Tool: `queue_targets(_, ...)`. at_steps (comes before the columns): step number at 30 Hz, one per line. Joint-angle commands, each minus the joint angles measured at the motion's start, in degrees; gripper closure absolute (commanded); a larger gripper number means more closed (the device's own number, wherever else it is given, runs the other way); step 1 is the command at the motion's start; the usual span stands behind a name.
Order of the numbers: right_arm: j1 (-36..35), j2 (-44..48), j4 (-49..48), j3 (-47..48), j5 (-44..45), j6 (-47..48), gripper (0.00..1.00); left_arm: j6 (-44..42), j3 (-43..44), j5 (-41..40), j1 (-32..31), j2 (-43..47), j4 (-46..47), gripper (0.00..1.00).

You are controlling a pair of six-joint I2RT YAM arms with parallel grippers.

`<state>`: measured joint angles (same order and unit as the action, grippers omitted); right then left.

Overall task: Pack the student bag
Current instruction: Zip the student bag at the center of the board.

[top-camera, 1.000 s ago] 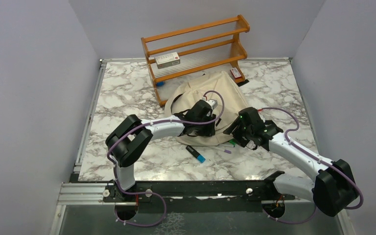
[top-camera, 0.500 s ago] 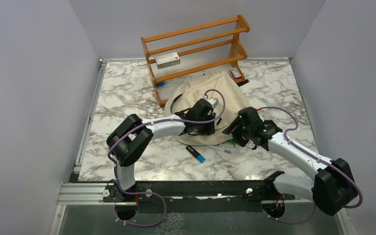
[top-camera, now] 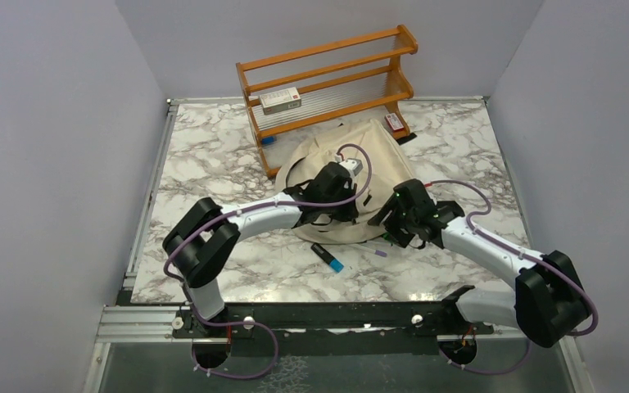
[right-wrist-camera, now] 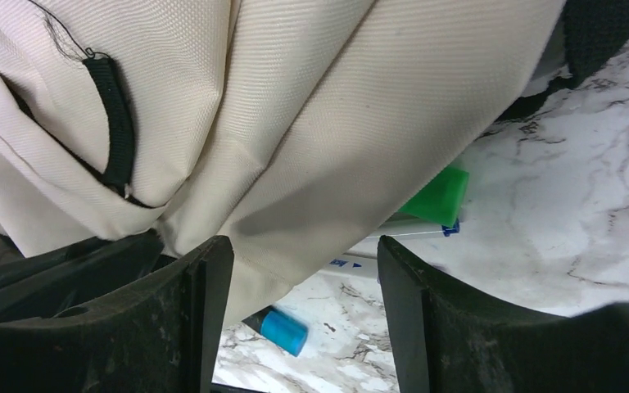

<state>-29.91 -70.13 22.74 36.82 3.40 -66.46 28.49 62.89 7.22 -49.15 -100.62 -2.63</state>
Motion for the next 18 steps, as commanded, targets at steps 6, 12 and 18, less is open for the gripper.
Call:
queue_targets(6, 0.03, 1.54, -11.23, -4.3, -4.79, -4.88, 0.25, 0.19, -1.37, 2.0, -0.14, 5.94, 4.52, 1.0)
queue_targets(12, 0.03, 2.85, -15.29, -6.73, -4.51, -6.45, 0.36, 0.08, -1.77, 2.27, -0.08, 6.73, 4.99, 1.0)
queue_targets(18, 0.01, 5.44, -17.67, -8.32, -2.9, -7.27, 0.64, 0.38, -2.86, 2.44, -0.07, 6.88, 5.09, 1.0)
